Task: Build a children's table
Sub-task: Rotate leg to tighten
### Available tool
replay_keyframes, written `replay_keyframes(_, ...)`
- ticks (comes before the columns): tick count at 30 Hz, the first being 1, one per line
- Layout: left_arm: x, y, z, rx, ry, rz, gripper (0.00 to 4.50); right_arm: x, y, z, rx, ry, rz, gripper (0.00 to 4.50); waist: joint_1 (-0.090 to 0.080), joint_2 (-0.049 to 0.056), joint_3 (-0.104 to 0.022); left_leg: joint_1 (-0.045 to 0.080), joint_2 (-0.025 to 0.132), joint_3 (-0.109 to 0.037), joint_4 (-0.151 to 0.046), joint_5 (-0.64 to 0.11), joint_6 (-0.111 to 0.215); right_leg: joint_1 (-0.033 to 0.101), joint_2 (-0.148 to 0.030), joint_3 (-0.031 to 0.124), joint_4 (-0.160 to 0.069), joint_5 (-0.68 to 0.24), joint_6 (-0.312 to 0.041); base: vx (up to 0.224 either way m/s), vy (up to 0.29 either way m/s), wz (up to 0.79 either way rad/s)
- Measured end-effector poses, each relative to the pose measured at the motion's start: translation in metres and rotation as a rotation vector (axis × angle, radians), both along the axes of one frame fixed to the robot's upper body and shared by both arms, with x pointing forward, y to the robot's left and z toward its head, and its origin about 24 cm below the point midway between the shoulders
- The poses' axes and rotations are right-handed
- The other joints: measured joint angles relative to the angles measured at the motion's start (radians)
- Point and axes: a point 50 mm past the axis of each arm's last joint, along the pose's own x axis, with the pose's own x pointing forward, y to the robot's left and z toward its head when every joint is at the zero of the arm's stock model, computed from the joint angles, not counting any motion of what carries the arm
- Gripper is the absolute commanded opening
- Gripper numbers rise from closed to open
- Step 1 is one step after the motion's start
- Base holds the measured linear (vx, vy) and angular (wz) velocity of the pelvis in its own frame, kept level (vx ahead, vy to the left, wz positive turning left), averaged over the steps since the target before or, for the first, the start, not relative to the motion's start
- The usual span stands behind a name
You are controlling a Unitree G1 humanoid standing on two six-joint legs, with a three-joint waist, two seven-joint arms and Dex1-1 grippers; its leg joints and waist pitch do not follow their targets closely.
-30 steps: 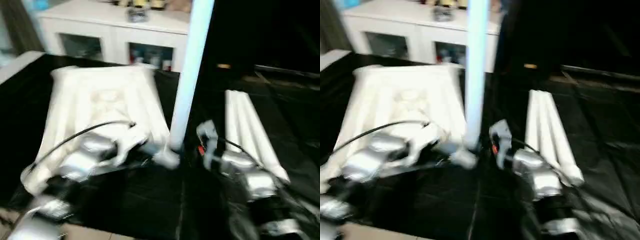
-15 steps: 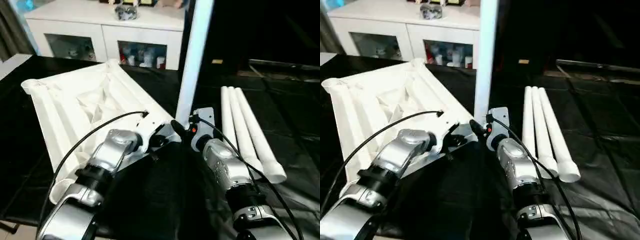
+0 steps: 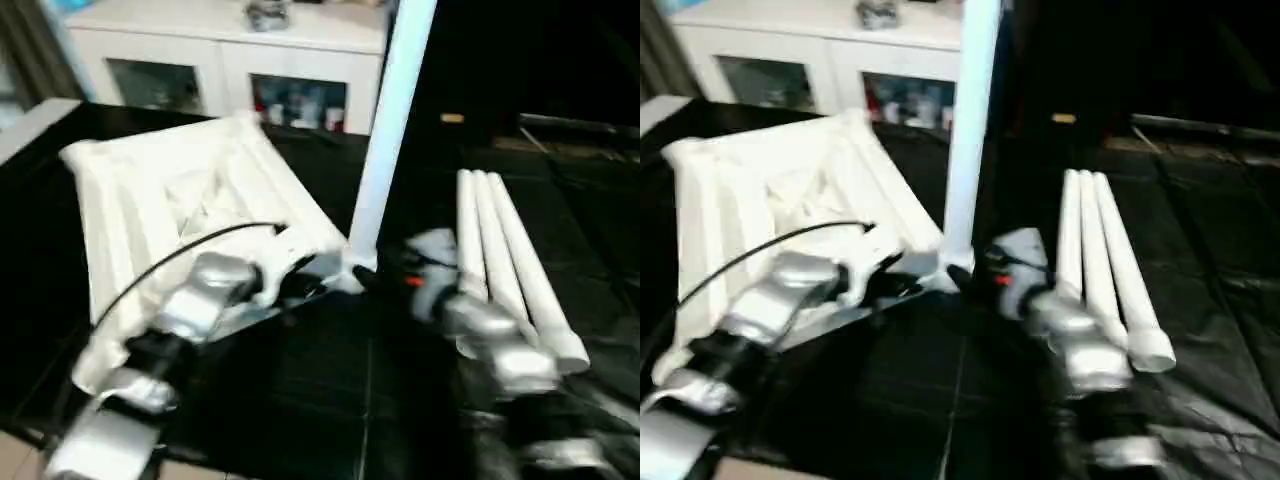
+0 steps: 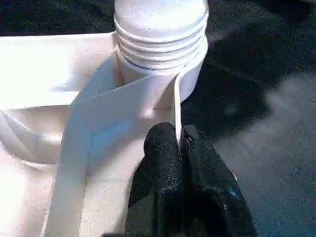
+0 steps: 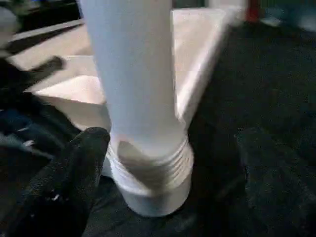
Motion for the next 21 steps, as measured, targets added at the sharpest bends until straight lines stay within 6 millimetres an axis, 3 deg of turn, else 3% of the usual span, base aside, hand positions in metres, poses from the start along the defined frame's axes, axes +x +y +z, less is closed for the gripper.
replay_keyframes(5,-0.009,0.014,0.002,0.019,0.032,-0.141,0.00,-0.011,-0.003,0.008,-0.019,0.026,0.255,4.45,0.022,-0.001,0.000,0.000,0.000,0.001,0.000,0.000,0.000,0.000,-0.001,0.000,0.000,0.000,0.001,0.000,0.000,0.00)
replay_keyframes(10,-0.014,0.020,0.004,0.033,0.058,-0.241,0.00,-0.016,0.006,0.008,-0.035,0.056,0.415,4.45,0.032,-0.001,0.000,-0.002,0.001,0.002,0.001,0.000,0.001,0.000,-0.002,0.000,0.000,-0.001,0.002,0.000,0.000,0.00)
replay_keyframes(16,-0.020,0.016,0.005,0.044,0.072,-0.354,0.00,-0.011,0.013,0.009,-0.032,0.091,0.537,4.02,0.051,-0.004,0.000,-0.001,0.002,0.005,0.001,0.000,0.000,0.000,-0.002,0.001,0.001,-0.001,0.003,0.000,0.000,0.00)
replay_keyframes(21,-0.022,0.014,0.005,0.044,0.076,-0.388,0.00,-0.015,0.018,0.000,-0.029,0.142,0.598,3.57,0.049,-0.005,0.000,-0.003,0.002,0.005,0.001,0.000,0.000,0.000,-0.002,0.005,0.002,-0.002,0.004,0.000,0.000,0.00)
